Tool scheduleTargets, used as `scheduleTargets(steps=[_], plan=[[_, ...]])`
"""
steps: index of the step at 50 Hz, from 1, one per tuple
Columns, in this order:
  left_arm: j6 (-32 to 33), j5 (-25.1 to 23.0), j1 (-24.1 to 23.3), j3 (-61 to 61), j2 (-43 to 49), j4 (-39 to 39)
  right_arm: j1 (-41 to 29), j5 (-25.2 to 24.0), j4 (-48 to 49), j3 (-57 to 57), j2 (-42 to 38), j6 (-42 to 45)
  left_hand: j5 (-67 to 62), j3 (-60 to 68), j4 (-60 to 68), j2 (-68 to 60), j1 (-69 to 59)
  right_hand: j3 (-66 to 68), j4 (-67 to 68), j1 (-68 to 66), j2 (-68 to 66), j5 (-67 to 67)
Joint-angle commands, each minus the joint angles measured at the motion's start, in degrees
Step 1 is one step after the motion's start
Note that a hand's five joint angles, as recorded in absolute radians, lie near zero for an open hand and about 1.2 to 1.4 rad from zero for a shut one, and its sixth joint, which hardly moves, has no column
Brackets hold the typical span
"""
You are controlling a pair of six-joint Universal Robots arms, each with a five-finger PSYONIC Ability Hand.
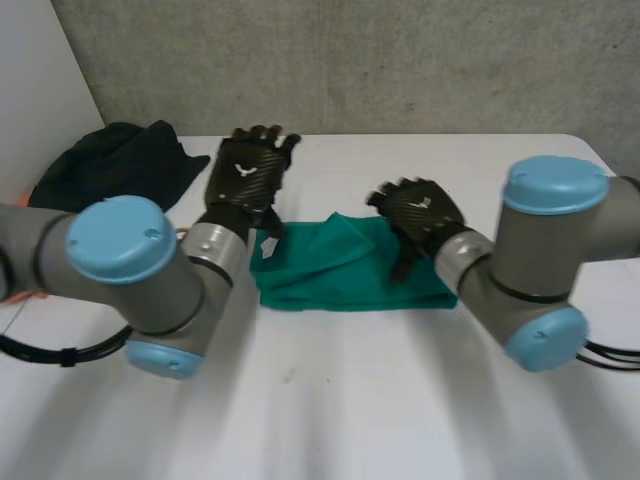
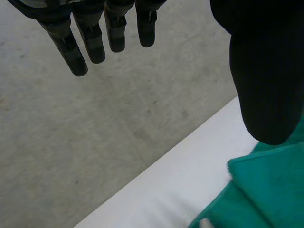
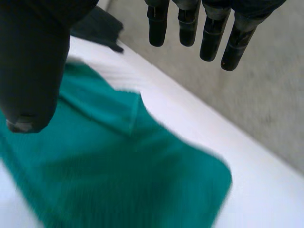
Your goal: Fold the laundry.
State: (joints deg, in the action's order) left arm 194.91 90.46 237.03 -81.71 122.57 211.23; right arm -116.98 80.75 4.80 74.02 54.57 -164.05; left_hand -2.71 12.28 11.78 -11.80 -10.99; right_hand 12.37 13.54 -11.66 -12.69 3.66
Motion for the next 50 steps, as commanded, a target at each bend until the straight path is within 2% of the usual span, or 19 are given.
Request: scheduleTargets(steps=[1,9,15,21,23,27,28,30,40,44,45,46,50], plan=[[0.21,-0.54,-3.15,7.25,8.28,-1.69,5.71,-0.25,0.21,5.78,-1.39,3.99,0.99,-0.56,-0.05,0.07,-0.74,-2.37,-3.54,1.66,2.69,-3.66],[0.3,-3.53,-3.86,14.64,15.32,-10.74,6.15,-0.33,2.32,6.4,-2.1,6.2,0.31,0.12,0.62,-0.6,-1.41,1.92,0.75,-2.63,-1.59,0.63],[1.26,-3.71,-3.6,17.02,17.09,-11.72,5.8,-0.16,3.46,6.58,-2.18,6.2,-0.02,0.46,0.96,-0.94,-1.75,1.92,0.75,-2.63,-1.59,0.63],[4.95,-2.31,-2.54,20.35,19.64,-11.72,5.45,-0.07,3.9,6.4,-3.24,6.46,-0.36,0.79,1.29,-1.27,-2.09,2.75,1.58,-3.47,-2.43,1.46],[6.18,-0.82,-1.4,22.02,20.6,-11.63,5.45,0.1,4.25,6.23,-3.77,6.81,-1.86,2.3,2.8,-2.78,-3.59,4.77,3.6,-5.49,-4.45,3.48],[10.39,9.27,2.73,28.08,23.77,-11.63,5.45,0.19,4.52,6.14,-4.29,6.99,-3.39,3.82,4.33,-4.3,-5.12,12.16,10.99,-12.88,-11.84,10.87],[12.23,13.13,3.78,29.49,24.47,-11.37,5.45,0.28,4.61,6.05,-4.47,6.99,-2.55,2.99,3.49,-3.47,-4.28,13.18,12.01,-13.89,-12.85,11.89],[13.13,15.18,4.05,29.76,24.65,-11.1,5.45,0.28,4.69,5.96,-4.73,6.99,-0.71,1.14,1.64,-1.62,-2.44,16.03,14.87,-16.75,-15.71,14.74],[10.67,10.18,1.86,19.22,17.36,-9.52,5.45,2.12,5.66,5.52,-6.4,7.34,1.66,-1.23,-0.72,0.75,-0.07,32.51,31.34,-33.23,-32.19,31.22],[9.79,10.09,0.01,16.85,15.43,-9.26,5.54,3.35,5.75,5.79,-6.58,7.43,1.66,-1.23,-0.72,0.75,-0.07,50.81,49.64,-51.53,-50.49,49.52],[9.7,10.09,-0.34,16.32,14.99,-9.26,5.71,3.79,5.75,6.31,-6.06,7.43,1.66,-1.23,-0.72,0.75,-0.07,64.85,63.69,-65.57,-64.53,63.56],[9.7,10.09,-0.52,15.79,14.64,-9.26,5.89,3.97,5.66,6.49,-5.79,7.43,1.66,-1.23,-0.72,0.75,-0.07,67.6,66.43,-68.32,-67.28,66.31],[9.53,10.09,-0.87,12.98,12.53,-9.34,6.41,4.32,5.13,8.24,-4.74,8.04,1.83,-1.39,-0.89,0.91,0.1,67.63,66.46,-68.34,-67.31,66.34]])
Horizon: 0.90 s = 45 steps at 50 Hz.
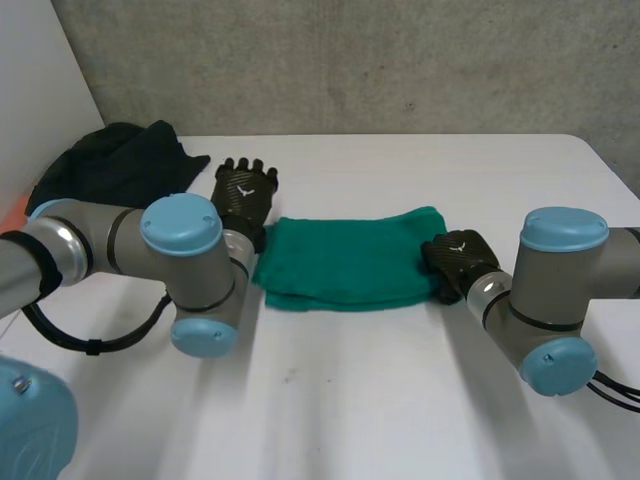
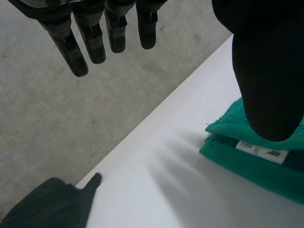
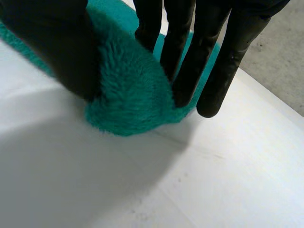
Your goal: Fold the laundry.
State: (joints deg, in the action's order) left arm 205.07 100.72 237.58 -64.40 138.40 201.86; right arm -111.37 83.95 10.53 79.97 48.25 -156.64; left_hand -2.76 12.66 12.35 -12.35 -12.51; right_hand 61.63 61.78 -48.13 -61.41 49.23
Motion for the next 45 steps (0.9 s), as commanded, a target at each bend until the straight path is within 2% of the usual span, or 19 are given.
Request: scheduleTargets(steps=[1,5,6,14,17,19,22,27,29,30,31,33,34,35,37,41,42,44,45], plan=[[-0.64,-0.17,-1.42,-5.46,-4.62,-0.06,0.97,1.12,-0.69,2.99,2.28,1.07,1.88,-1.77,-1.46,1.46,1.62,18.37,18.22,-31.87,-18.59,20.77],[-0.72,-0.26,-1.15,-8.19,-8.13,-0.15,2.55,1.21,-1.13,6.16,7.38,7.39,2.05,-1.94,-1.63,1.63,1.79,18.37,18.22,-31.87,-18.59,20.77],[-0.72,-0.26,-1.15,-8.54,-8.76,-0.15,3.34,1.39,-1.21,7.12,8.61,11.5,2.21,-2.1,-1.8,1.79,1.95,18.37,18.22,-31.87,-18.59,20.77],[-0.9,-0.35,-1.07,-11.36,-13.86,-0.32,3.27,3.41,-0.51,5.91,10.2,32.95,2.72,-2.61,-2.3,2.3,2.46,18.37,18.22,-31.87,-18.59,20.77],[-1.69,-0.44,-1.07,-11.36,-14.47,-0.32,-0.5,3.15,-0.42,3.54,10.46,35.7,2.72,-2.61,-2.3,2.3,2.46,18.37,18.22,-31.87,-18.59,20.77],[-2.39,-0.43,-1.07,-11.27,-14.56,-0.32,-6.3,1.92,-0.25,0.46,10.11,36.23,2.55,-2.44,-2.14,2.13,2.29,18.37,18.22,-31.87,-18.59,20.77],[-3.36,-0.44,-1.07,-11.01,-14.74,-0.15,-12.71,-1.67,-0.42,-2.96,7.14,36.49,2.55,-2.44,-2.14,2.13,2.29,18.37,18.22,-31.87,-18.59,20.77],[-3.8,-0.44,-0.89,-10.48,-14.74,-0.06,-17.04,-8.45,-0.78,-6.05,1.33,36.85,2.55,-2.44,-2.14,2.13,2.29,18.37,18.22,-31.87,-18.59,20.77],[-3.8,-0.44,-0.63,-10.3,-14.74,0.03,-18.09,-9.68,-0.43,-6.58,0.45,36.67,2.55,-2.44,-2.14,2.13,2.29,18.37,18.22,-31.87,-18.59,20.77],[-3.89,-0.44,-0.45,-10.22,-14.74,0.03,-18.88,-10.64,-0.25,-7.02,-0.25,35.89,2.55,-2.44,-2.14,2.13,2.29,18.37,18.22,-31.87,-18.59,20.77],[-3.89,-0.44,-0.36,-10.04,-14.74,0.12,-19.06,-10.83,-0.25,-7.11,-0.69,35.8,2.55,-2.44,-2.14,2.13,2.29,10.1,9.95,-23.6,-10.32,12.5],[-3.89,-0.44,-0.27,-9.6,-14.65,0.12,-19.41,-10.74,-0.25,-7.11,-0.87,35.27,2.55,-2.44,-2.14,2.13,2.29,-16.25,-16.4,2.75,16.03,-13.86],[-3.98,-0.44,-0.27,-9.43,-14.65,0.12,-19.5,-10.31,-0.25,-6.93,-0.87,33.61,2.55,-2.44,-2.14,2.13,2.29,-40.2,-40.35,26.7,39.98,-37.81],[-4.06,-0.44,-0.27,-9.25,-14.56,0.12,-19.24,-10.13,-0.34,-6.67,-0.87,32.38,2.55,-2.44,-2.14,2.13,2.29,-49.6,-49.75,36.1,49.38,-47.2],[-4.76,-0.44,-0.27,-8.81,-14.56,0.12,-18.89,-9.95,-0.34,-5.97,-0.52,28.52,2.55,-2.44,-2.14,2.13,2.29,-51.63,-51.78,38.13,51.41,-49.23],[-7.49,-0.44,-0.89,-8.46,-14.47,0.12,-14.68,-9.34,-0.51,-4.04,4.91,10.0,2.55,-2.44,-2.14,2.13,2.29,-51.63,-51.78,38.13,51.41,-49.23],[-8.71,-0.52,-1.24,-8.2,-14.56,0.12,-12.76,-9.07,-0.77,-2.99,8.49,1.95,2.55,-2.44,-2.14,2.13,2.29,-51.63,-51.78,38.13,51.41,-49.23],[-9.95,-0.61,-1.85,-7.76,-14.56,-0.06,-10.2,-8.72,-1.04,-1.49,12.72,-8.69,2.55,-2.44,-2.14,2.13,2.29,-51.63,-51.78,38.13,51.41,-49.23],[-11.17,-1.05,-2.99,-7.23,-14.56,-0.41,-9.58,-8.63,-1.21,-1.22,13.53,-11.29,2.55,-2.44,-2.14,2.13,2.29,-51.63,-51.78,38.13,51.41,-49.23]])
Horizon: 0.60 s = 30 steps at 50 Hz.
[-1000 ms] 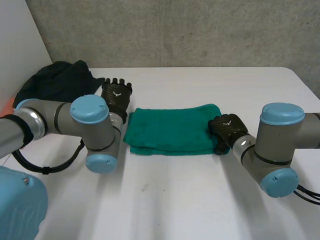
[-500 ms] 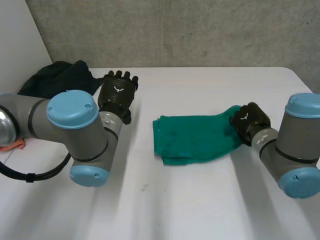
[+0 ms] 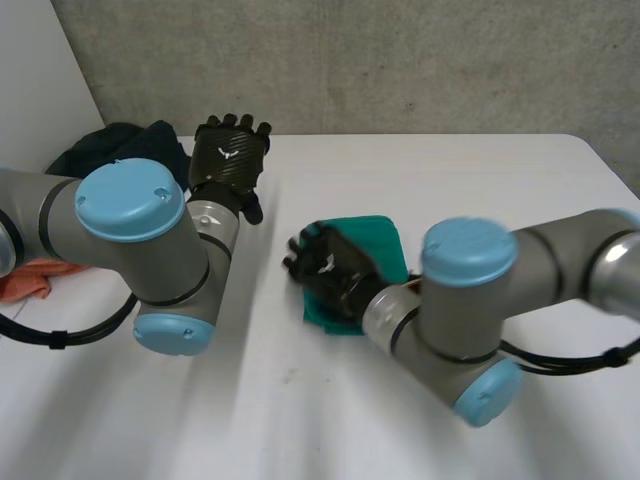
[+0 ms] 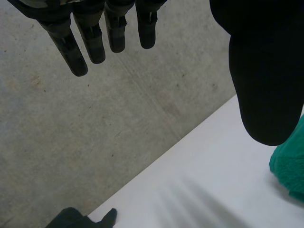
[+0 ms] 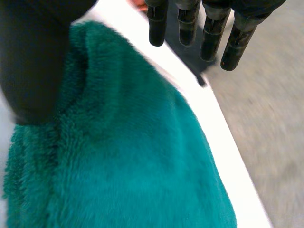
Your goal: Fold the laundry.
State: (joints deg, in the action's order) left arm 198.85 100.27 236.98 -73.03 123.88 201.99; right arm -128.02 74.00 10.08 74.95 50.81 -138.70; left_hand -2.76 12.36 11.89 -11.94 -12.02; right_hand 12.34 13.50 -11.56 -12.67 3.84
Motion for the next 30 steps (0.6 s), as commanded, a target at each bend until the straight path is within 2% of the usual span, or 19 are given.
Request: scheduleTargets(steps=[1,2,6,11,15,18,22,30], plan=[[-5.58,-1.12,-3.27,1.75,0.05,-0.71,7.86,1.32,-1.11,4.14,11.67,-32.05,2.55,-2.15,-1.68,1.72,1.8,-2.34,-3.5,1.56,2.67,-3.84],[-6.02,-1.65,-3.89,2.01,0.13,-0.8,9.96,1.32,-2.25,4.58,12.29,-36.77,2.38,-1.98,-1.51,1.56,1.64,-2.34,-3.5,1.56,2.67,-3.84],[-8.21,-5.34,-7.5,2.54,0.57,-3.52,13.4,1.41,-7.42,3.63,12.03,-42.26,1.88,-1.47,-1.01,1.05,1.13,-2.34,-3.5,1.56,2.67,-3.84],[-10.85,-7.89,-9.52,4.03,2.68,-8.62,13.85,1.67,-11.31,0.81,9.31,-41.92,1.37,-0.97,-0.5,0.55,0.62,-2.34,-3.5,1.56,2.67,-3.84],[-11.21,-7.46,-9.96,7.28,7.24,-13.36,13.76,2.2,-12.01,-3.05,4.39,-42.01,0.2,0.2,0.67,-0.62,-0.55,-2.34,-3.5,1.56,2.67,-3.84],[-11.03,-6.49,-9.79,8.25,9.09,-15.12,13.67,4.39,-13.15,-5.95,0.7,-41.74,-0.31,0.71,1.18,-1.13,-1.06,-2.34,-3.5,1.56,2.67,-3.84],[-8.32,-3.6,-9.0,8.87,10.85,-16.71,13.58,7.03,-16.58,-9.38,-3.7,-39.55,-0.14,0.55,1.01,-0.97,-0.89,-2.34,-3.5,1.56,2.67,-3.84],[-1.11,-3.06,-6.8,7.82,13.05,-18.03,11.21,9.75,-18.08,-12.73,-9.06,-29.36,0.19,0.21,0.68,-0.63,-0.55,-2.34,-3.5,1.56,2.67,-3.84]])
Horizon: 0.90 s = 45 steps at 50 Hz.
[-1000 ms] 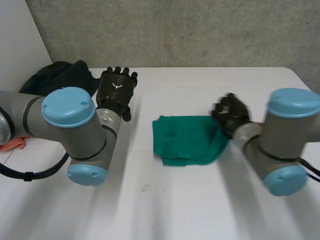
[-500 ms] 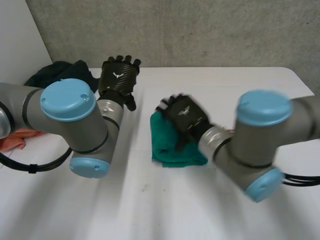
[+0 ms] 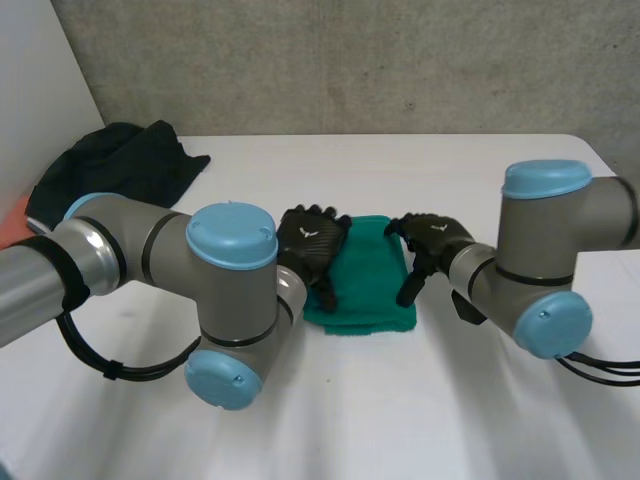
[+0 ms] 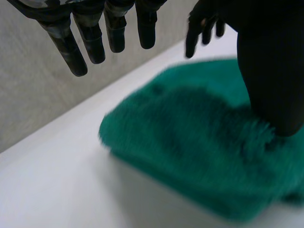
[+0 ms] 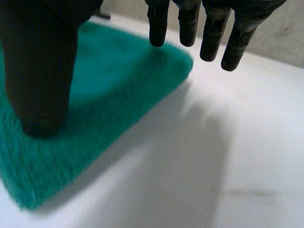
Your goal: Fold the laundry.
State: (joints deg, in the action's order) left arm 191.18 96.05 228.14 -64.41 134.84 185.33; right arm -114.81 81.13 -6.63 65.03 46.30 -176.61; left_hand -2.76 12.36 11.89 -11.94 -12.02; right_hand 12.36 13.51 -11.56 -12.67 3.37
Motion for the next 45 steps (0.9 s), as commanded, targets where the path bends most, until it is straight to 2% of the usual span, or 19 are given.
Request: scheduleTargets(steps=[1,5,8,15,20,25,27,32,37,45], plan=[[6.57,1.07,2.13,-0.89,2.1,-1.55,-2.08,3.15,-1.28,-2.8,-4.81,9.34,0.2,0.2,0.68,-0.63,-0.55,-2.36,-3.51,1.56,2.67,-3.37],[6.57,0.71,2.31,-1.16,1.13,-2.17,-2.17,7.01,-1.11,-2.63,-3.94,11.64,0.53,-0.13,0.34,-0.29,-0.22,-2.36,-3.51,1.56,2.67,-3.37],[6.49,0.1,1.87,-1.16,0.34,-2.17,-2.0,7.73,-0.67,-1.84,-2.36,11.55,1.2,-0.8,-0.33,0.38,0.45,-2.36,-3.51,1.56,2.67,-3.37],[6.31,-3.41,2.66,-0.89,-6.6,-2.17,-1.12,9.22,5.39,5.1,7.57,11.29,1.37,-0.97,-0.5,0.55,0.62,-2.36,-3.51,1.56,2.67,-3.37],[4.04,-9.03,4.59,-2.03,-12.91,-4.01,-0.06,11.33,10.31,13.44,13.99,10.76,1.37,-0.97,-0.5,0.55,0.62,-2.36,-3.51,1.56,2.67,-3.37],[0.78,-15.88,6.08,-3.0,-18.02,-7.79,-0.24,11.6,12.69,21.61,17.68,5.25,1.21,-0.81,-0.33,0.38,0.46,-2.36,-3.51,1.56,2.67,-3.37],[-0.54,-19.65,6.96,-3.26,-19.52,-9.98,-0.15,11.42,12.34,22.86,17.77,1.99,1.2,-0.8,-0.33,0.38,0.46,-2.36,-3.51,1.56,2.67,-3.37],[-2.13,-24.86,7.76,-4.49,-21.72,-13.5,0.73,9.85,11.64,25.06,17.25,-7.07,1.37,-0.97,-0.5,0.55,0.62,-2.36,-3.51,1.56,2.67,-3.37],[-1.95,-26.36,7.67,-6.16,-23.57,-13.86,0.38,4.22,11.9,25.24,13.04,-12.44,1.37,-0.97,-0.5,0.55,0.62,-2.36,-3.51,1.56,2.67,-3.37],[-2.3,-26.44,7.58,-6.61,-24.36,-13.86,-0.24,2.81,13.13,21.63,6.88,-12.71,1.37,-0.97,-0.5,0.55,0.62,-1.77,-2.92,0.98,2.08,-2.78]])
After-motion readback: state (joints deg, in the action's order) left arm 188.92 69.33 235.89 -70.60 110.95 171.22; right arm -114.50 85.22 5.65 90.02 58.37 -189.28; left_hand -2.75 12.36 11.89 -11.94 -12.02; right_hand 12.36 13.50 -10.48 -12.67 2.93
